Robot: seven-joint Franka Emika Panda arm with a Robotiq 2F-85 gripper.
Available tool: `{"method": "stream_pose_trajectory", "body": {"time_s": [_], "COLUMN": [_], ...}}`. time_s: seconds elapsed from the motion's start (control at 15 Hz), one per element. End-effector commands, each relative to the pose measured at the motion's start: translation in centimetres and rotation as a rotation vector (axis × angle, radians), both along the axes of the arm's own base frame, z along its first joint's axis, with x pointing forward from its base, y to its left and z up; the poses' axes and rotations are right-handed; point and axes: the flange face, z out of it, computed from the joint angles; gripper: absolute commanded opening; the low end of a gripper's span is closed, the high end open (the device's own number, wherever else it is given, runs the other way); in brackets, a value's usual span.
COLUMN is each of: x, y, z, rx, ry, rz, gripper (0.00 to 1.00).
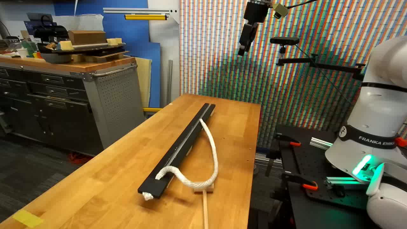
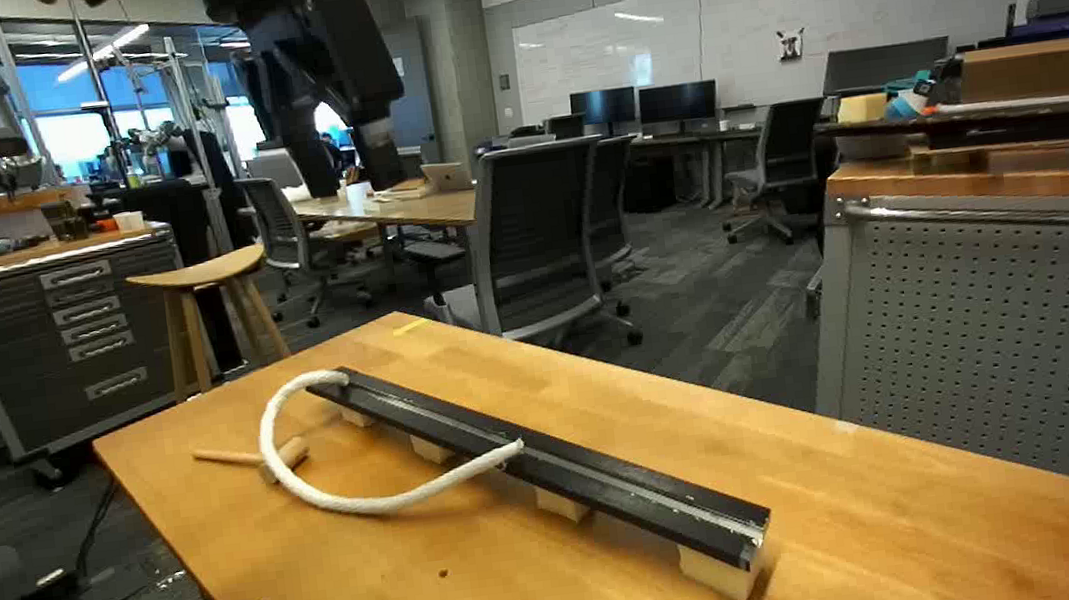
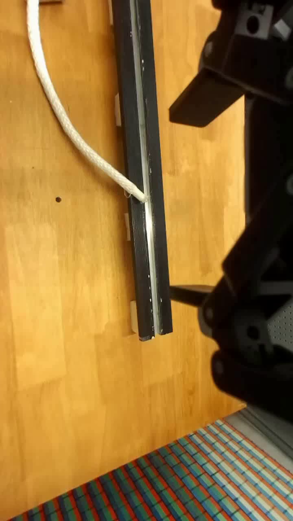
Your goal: Stretch the white rope and fit in the middle space of the object
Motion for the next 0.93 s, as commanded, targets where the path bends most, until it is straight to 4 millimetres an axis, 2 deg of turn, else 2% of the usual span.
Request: {"method": "stream_pose_trajectory", "body": {"time_s": [0.0, 0.53, 0.87], "x": [0.0, 0.0, 0.7], "y": [0.0, 0.0, 0.5], "z": [0.2, 0.5, -3.0], "rx": [0.000, -0.002, 0.031], "ry": [-0.002, -0.009, 0.013], "rz": [0.000, 0.000, -0.169], "gripper": [1.00, 1.00, 1.00]}}
